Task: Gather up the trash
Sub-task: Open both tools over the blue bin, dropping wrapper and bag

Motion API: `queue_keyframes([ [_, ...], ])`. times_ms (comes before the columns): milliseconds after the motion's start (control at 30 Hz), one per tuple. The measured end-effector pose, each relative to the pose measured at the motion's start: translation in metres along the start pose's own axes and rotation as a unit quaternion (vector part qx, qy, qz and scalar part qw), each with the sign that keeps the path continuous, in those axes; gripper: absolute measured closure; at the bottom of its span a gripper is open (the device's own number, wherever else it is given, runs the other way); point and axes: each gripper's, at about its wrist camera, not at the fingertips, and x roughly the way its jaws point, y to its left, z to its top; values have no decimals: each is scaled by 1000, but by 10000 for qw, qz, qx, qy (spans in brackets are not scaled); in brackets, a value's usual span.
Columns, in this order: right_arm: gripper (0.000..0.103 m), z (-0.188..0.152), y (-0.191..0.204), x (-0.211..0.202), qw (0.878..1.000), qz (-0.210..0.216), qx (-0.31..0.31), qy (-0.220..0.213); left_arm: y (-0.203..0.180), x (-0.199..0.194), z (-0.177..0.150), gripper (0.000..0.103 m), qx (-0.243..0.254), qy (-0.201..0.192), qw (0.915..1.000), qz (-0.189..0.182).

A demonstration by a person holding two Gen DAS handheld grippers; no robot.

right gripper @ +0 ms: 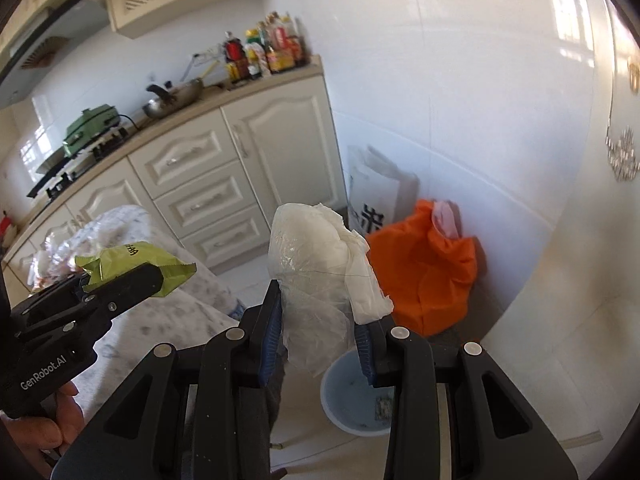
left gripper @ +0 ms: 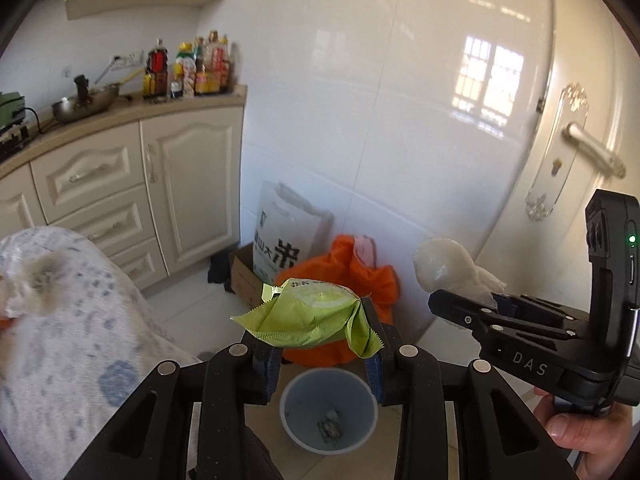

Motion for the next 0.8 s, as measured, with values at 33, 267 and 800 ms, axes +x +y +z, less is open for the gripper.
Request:
queue_keyframes([
  [33, 70, -3, -8, 8, 9999, -23, 71, 83, -1, 12, -1, 72, -26, 118, 9999, -14],
  [267, 70, -30, -50, 59, 9967, -152, 479, 630, -24, 102, 2, 71, -155, 897, 9956, -224],
  [800, 45, -78, -110, 158, 9807, -245, 1193, 1532, -37, 262, -5, 30, -208, 1899, 9815, 130],
])
